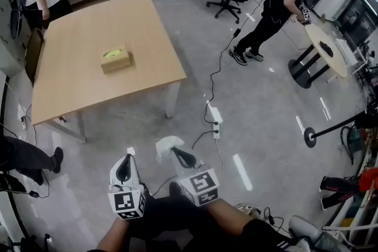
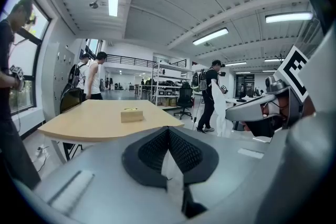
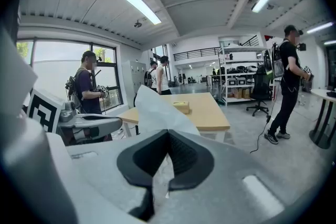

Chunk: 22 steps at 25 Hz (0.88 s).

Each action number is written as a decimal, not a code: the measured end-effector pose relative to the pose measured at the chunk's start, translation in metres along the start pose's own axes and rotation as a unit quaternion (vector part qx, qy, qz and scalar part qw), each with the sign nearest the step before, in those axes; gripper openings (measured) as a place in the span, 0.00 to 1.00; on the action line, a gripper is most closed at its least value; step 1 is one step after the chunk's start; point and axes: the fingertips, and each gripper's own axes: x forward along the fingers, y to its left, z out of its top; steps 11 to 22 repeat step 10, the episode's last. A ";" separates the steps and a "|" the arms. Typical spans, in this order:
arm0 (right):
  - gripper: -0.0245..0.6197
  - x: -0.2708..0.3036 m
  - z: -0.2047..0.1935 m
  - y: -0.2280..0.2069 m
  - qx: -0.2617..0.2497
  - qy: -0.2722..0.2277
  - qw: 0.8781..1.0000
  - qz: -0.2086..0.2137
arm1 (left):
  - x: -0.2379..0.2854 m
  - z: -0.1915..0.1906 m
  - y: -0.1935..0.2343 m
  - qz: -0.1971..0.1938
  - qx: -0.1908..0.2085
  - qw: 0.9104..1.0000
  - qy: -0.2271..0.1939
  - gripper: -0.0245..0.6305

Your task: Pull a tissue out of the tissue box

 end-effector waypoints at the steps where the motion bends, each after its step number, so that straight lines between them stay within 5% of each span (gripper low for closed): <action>1: 0.03 0.001 0.000 0.000 0.000 0.001 1.000 0.000 | 0.000 0.000 0.002 0.000 0.000 1.000 0.000 0.07; 22: 0.03 0.004 -0.002 0.000 -0.004 0.005 1.000 -0.002 | -0.002 -0.004 0.005 0.000 -0.003 1.000 0.001 0.07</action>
